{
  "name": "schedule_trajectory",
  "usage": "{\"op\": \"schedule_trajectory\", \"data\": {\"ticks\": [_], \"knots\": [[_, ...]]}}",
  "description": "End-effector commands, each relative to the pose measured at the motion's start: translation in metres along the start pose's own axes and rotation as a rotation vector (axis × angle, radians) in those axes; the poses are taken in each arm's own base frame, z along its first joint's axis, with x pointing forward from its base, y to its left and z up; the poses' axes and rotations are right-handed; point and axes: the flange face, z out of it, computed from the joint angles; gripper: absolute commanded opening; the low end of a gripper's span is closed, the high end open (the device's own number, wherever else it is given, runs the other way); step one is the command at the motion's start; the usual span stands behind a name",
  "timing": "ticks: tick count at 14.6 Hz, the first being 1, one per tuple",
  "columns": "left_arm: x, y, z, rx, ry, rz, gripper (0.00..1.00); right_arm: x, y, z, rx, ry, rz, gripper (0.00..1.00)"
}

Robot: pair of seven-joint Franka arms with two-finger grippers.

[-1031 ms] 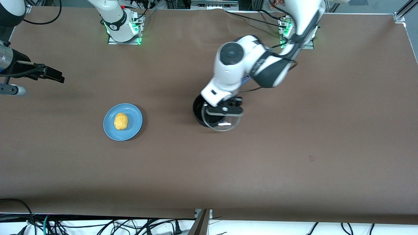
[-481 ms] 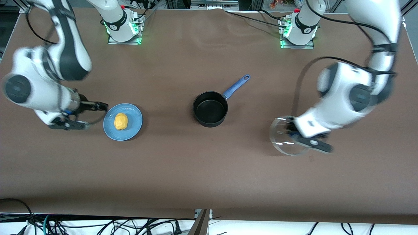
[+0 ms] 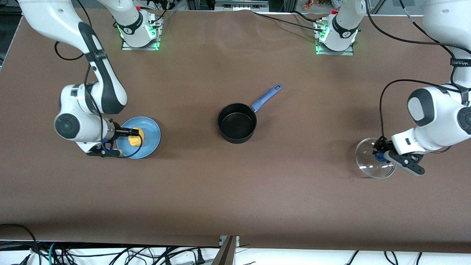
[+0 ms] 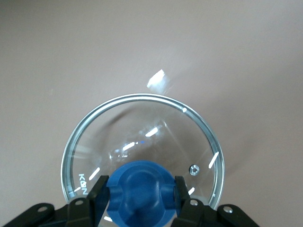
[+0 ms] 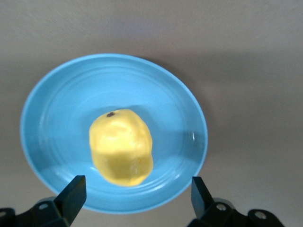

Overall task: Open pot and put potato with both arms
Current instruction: 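Lift the lid aside with the left gripper while the right gripper grasps the potato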

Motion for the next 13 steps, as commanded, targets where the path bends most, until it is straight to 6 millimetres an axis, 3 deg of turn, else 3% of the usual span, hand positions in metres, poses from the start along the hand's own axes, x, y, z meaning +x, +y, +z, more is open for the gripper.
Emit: {"op": "schedule_trajectory", "data": {"ticks": [1, 2, 3, 4, 5, 6, 7, 8, 9, 11, 13], "knots": [[-0.024, -0.024, 0.002, 0.004, 0.007, 0.048, 0.4, 0.002, -0.017, 0.016, -0.011, 0.026, -0.039, 0.95], [-0.035, -0.033, 0.007, 0.004, -0.003, 0.043, 0.4, 0.009, -0.016, 0.029, -0.006, 0.05, -0.037, 0.93], [-0.045, -0.04, 0.021, -0.01, -0.02, 0.027, 0.42, 0.012, -0.018, 0.032, -0.005, 0.065, -0.04, 0.79], [-0.051, -0.042, 0.036, -0.025, -0.036, 0.017, 0.43, 0.011, -0.022, 0.032, -0.006, 0.065, -0.046, 0.54], [-0.057, -0.046, 0.047, -0.029, -0.044, 0.006, 0.47, 0.01, -0.022, 0.031, -0.007, 0.061, -0.048, 0.37], [-0.061, -0.05, 0.05, -0.027, -0.043, -0.005, 0.59, 0.01, -0.02, 0.029, -0.007, 0.055, -0.054, 0.29], [-0.06, -0.05, 0.048, -0.027, -0.041, -0.012, 0.7, 0.009, -0.02, 0.023, -0.008, 0.045, -0.056, 0.27], [-0.057, -0.051, 0.041, -0.029, -0.038, -0.02, 0.9, 0.006, -0.021, 0.008, -0.009, 0.038, -0.048, 0.27], [-0.053, -0.049, 0.025, -0.041, -0.038, -0.029, 1.0, 0.006, -0.026, -0.01, -0.003, 0.037, -0.051, 0.27], [-0.032, -0.035, -0.022, -0.092, -0.063, -0.116, 1.0, 0.004, -0.049, -0.049, 0.02, 0.007, -0.059, 0.27], [-0.003, -0.012, -0.074, -0.131, -0.093, -0.194, 1.0, -0.001, -0.085, -0.083, 0.085, -0.036, 0.048, 0.27]]}}
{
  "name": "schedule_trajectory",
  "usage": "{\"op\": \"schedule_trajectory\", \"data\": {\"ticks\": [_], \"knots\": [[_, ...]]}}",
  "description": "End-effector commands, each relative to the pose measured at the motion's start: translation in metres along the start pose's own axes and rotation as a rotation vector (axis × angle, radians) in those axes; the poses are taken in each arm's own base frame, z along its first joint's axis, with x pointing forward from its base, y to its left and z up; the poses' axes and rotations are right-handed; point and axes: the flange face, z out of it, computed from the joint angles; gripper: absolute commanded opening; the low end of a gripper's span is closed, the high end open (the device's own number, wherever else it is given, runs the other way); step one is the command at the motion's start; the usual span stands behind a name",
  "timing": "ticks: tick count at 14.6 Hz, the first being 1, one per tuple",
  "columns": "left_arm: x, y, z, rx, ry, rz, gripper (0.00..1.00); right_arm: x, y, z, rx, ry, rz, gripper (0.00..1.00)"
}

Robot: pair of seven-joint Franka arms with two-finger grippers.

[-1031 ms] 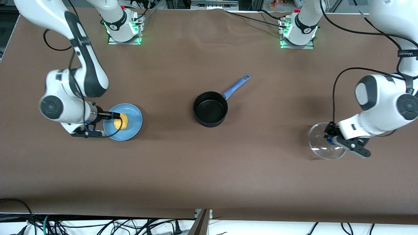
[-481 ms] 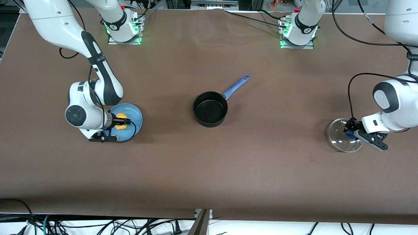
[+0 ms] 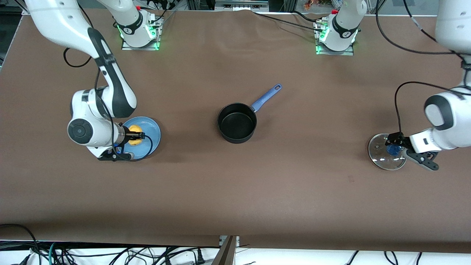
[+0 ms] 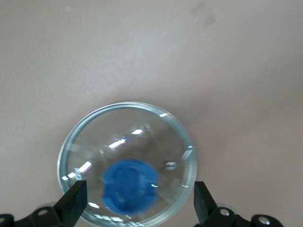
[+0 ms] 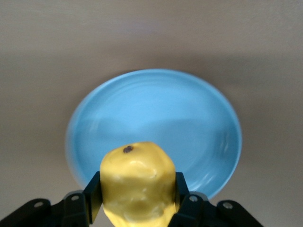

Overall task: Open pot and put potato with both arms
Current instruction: 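Release the lid on the table while the right gripper lifts the potato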

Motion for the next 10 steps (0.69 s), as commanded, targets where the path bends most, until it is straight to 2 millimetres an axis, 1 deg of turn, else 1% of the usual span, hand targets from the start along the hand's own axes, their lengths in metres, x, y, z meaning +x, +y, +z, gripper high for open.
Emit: {"op": "schedule_trajectory", "data": {"ticks": [1, 3, 4, 5, 6, 7, 8, 9, 10], "knots": [[0.023, 0.046, -0.088, -0.028, -0.021, -0.112, 1.0, -0.01, -0.06, -0.05, 0.083, -0.032, 0.137, 0.27], [0.039, 0.09, -0.137, 0.012, -0.04, -0.193, 1.0, -0.022, -0.113, -0.064, 0.153, -0.046, 0.296, 0.28], [0.041, 0.111, -0.161, 0.024, -0.049, -0.248, 1.0, -0.029, -0.143, -0.069, 0.171, -0.048, 0.373, 0.28], [0.041, 0.129, -0.182, 0.019, -0.061, -0.308, 1.0, -0.037, -0.173, -0.07, 0.169, -0.047, 0.431, 0.28], [0.041, 0.142, -0.198, 0.003, -0.081, -0.36, 1.0, -0.045, -0.205, -0.067, 0.164, -0.045, 0.465, 0.28], [0.042, 0.156, -0.218, -0.007, -0.106, -0.404, 1.0, -0.051, -0.236, -0.06, 0.167, -0.035, 0.49, 0.28], [0.041, 0.169, -0.235, -0.012, -0.124, -0.454, 1.0, -0.062, -0.271, -0.053, 0.176, -0.015, 0.512, 0.28], [0.039, 0.175, -0.248, -0.004, -0.126, -0.505, 1.0, -0.064, -0.294, -0.04, 0.195, 0.004, 0.548, 0.28], [0.032, 0.184, -0.265, 0.008, -0.104, -0.527, 1.0, -0.066, -0.311, -0.025, 0.217, 0.022, 0.573, 0.28]]}}
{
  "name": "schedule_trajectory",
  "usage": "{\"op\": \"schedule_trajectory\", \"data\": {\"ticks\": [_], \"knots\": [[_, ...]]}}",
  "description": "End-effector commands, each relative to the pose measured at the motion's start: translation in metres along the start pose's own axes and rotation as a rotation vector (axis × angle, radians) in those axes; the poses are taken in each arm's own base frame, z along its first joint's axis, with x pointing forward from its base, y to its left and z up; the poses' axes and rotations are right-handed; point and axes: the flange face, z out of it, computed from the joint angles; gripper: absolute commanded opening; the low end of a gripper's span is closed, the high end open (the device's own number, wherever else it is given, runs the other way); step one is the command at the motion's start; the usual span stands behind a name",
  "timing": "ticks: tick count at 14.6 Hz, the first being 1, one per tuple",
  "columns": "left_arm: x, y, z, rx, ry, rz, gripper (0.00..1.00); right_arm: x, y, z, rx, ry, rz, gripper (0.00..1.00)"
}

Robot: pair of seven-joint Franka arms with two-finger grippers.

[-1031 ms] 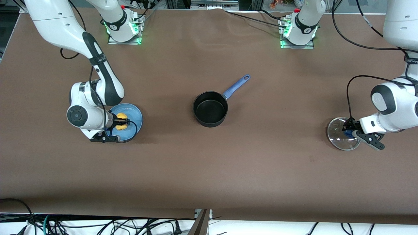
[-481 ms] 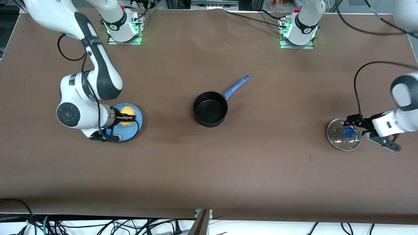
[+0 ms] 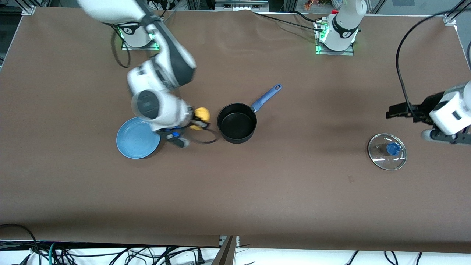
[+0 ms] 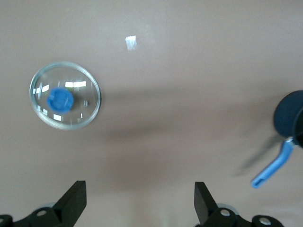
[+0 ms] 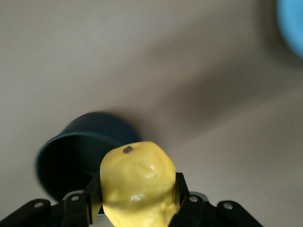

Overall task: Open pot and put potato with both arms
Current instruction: 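Carry the yellow potato over the pot with the right gripper and lower it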

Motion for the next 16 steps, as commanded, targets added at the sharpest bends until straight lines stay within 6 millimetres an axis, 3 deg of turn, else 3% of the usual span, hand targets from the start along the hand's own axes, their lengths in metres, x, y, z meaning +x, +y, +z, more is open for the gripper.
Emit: {"op": "schedule_trajectory", "data": {"ticks": [1, 3, 5, 7, 8, 11, 13, 14, 15, 16], "knots": [[-0.024, 0.01, -0.035, 0.019, 0.023, -0.066, 1.0, -0.011, -0.036, 0.047, 0.066, 0.026, 0.089, 0.28], [-0.055, 0.016, -0.06, 0.037, 0.021, -0.058, 1.0, -0.021, -0.051, 0.074, 0.119, 0.05, 0.118, 0.28], [-0.065, 0.035, -0.06, 0.05, 0.012, -0.034, 1.0, -0.026, -0.053, 0.099, 0.106, 0.047, 0.115, 0.28], [-0.068, 0.039, -0.061, 0.069, 0.017, -0.03, 1.0, -0.041, -0.056, 0.132, 0.063, 0.041, 0.088, 0.28], [-0.069, 0.04, -0.063, 0.077, 0.022, -0.031, 1.0, -0.038, -0.055, 0.146, 0.058, 0.043, 0.091, 0.28], [-0.064, 0.041, -0.065, 0.073, 0.062, -0.046, 1.0, -0.049, -0.061, 0.159, 0.079, 0.055, 0.073, 0.3], [-0.063, 0.041, -0.066, 0.068, 0.071, -0.08, 1.0, -0.051, -0.061, 0.16, 0.073, 0.06, 0.063, 0.53], [-0.062, 0.041, -0.066, 0.068, 0.071, -0.08, 1.0, -0.05, -0.061, 0.158, 0.073, 0.064, 0.063, 0.84], [-0.062, 0.042, -0.065, 0.068, 0.069, -0.078, 1.0, -0.05, -0.062, 0.155, 0.077, 0.065, 0.064, 0.99], [-0.062, 0.042, -0.065, 0.07, 0.069, -0.08, 1.0, -0.049, -0.062, 0.152, 0.08, 0.066, 0.065, 1.0]]}}
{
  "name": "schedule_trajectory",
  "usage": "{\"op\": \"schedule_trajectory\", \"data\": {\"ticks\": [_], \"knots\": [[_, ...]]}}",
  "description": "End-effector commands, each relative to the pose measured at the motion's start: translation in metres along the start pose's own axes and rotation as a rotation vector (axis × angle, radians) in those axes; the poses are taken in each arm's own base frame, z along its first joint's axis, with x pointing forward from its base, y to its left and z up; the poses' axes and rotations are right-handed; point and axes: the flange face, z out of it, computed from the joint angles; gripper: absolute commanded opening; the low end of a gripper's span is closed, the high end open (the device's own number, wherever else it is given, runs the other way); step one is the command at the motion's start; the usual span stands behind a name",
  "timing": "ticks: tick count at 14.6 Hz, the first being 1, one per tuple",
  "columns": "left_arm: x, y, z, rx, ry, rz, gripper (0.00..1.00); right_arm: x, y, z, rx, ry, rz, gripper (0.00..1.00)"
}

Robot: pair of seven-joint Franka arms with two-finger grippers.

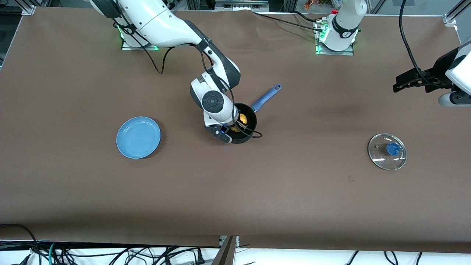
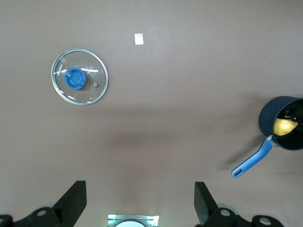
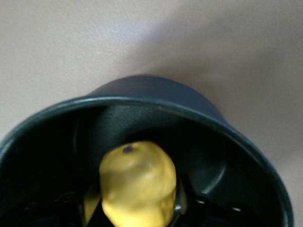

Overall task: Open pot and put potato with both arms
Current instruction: 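Carry the yellow potato over the pot with the right gripper and lower it, then open the right gripper and withdraw it from the pot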

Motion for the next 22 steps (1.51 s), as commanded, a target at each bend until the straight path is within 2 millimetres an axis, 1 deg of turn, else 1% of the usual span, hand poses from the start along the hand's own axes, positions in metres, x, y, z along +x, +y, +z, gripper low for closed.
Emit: {"op": "schedule_trajectory", "data": {"ticks": [1, 2, 3, 4, 5, 7, 8, 9, 10, 12, 14, 16, 17, 18, 19, 20, 22], "knots": [[-0.002, 0.001, 0.0, 0.017, 0.013, -0.014, 1.0, 0.0, -0.009, -0.02, 0.024, 0.02, 0.0, 1.0], [-0.002, 0.001, 0.0, 0.017, 0.013, -0.014, 1.0, 0.0, -0.011, -0.032, 0.035, 0.025, -0.004, 1.0], [-0.002, 0.001, 0.0, 0.017, 0.013, -0.013, 1.0, -0.002, -0.015, -0.054, 0.063, 0.034, -0.011, 1.0], [-0.002, 0.002, 0.0, 0.016, 0.011, -0.012, 1.0, -0.005, -0.019, -0.084, 0.097, 0.047, -0.018, 1.0], [-0.002, 0.002, 0.0, 0.016, 0.011, -0.012, 1.0, -0.001, -0.019, -0.114, 0.11, 0.061, -0.02, 1.0], [-0.002, 0.002, 0.0, 0.016, 0.011, -0.011, 1.0, 0.008, -0.012, -0.166, 0.108, 0.109, -0.03, 1.0], [-0.002, 0.003, 0.001, 0.013, 0.011, -0.012, 1.0, 0.018, -0.004, -0.185, 0.085, 0.142, -0.047, 1.0], [-0.002, 0.003, 0.001, 0.013, 0.01, -0.01, 1.0, 0.028, 0.004, -0.2, 0.047, 0.166, -0.075, 1.0], [-0.002, 0.003, 0.001, 0.013, 0.011, -0.012, 1.0, 0.039, 0.016, -0.219, 0.005, 0.185, -0.105, 1.0], [-0.002, 0.003, 0.0, 0.014, 0.011, -0.01, 1.0, 0.072, 0.048, -0.256, -0.108, 0.2, -0.203, 1.0], [-0.002, 0.003, 0.0, 0.014, 0.011, -0.01, 1.0, 0.106, 0.085, -0.296, -0.183, 0.186, -0.292, 1.0], [-0.002, 0.003, 0.0, 0.014, 0.011, -0.01, 1.0, 0.138, 0.125, -0.328, -0.244, 0.158, -0.296, 1.0], [-0.002, 0.002, 0.0, 0.016, 0.011, -0.011, 1.0, 0.158, 0.146, -0.352, -0.242, 0.172, -0.277, 1.0], [-0.002, 0.002, 0.0, 0.016, 0.011, -0.011, 1.0, 0.167, 0.162, -0.371, -0.232, 0.176, -0.328, 1.0], [-0.002, 0.002, 0.0, 0.016, 0.011, -0.011, 1.0, 0.181, 0.189, -0.388, -0.224, 0.155, -0.386, 1.0], [-0.002, 0.002, 0.0, 0.016, 0.011, -0.011, 1.0, 0.197, 0.218, -0.397, -0.212, 0.132, -0.43, 1.0], [-0.002, 0.002, 0.0, 0.016, 0.011, -0.011, 1.0, 0.214, 0.254, -0.42, -0.171, 0.124, -0.47, 1.0]]}}
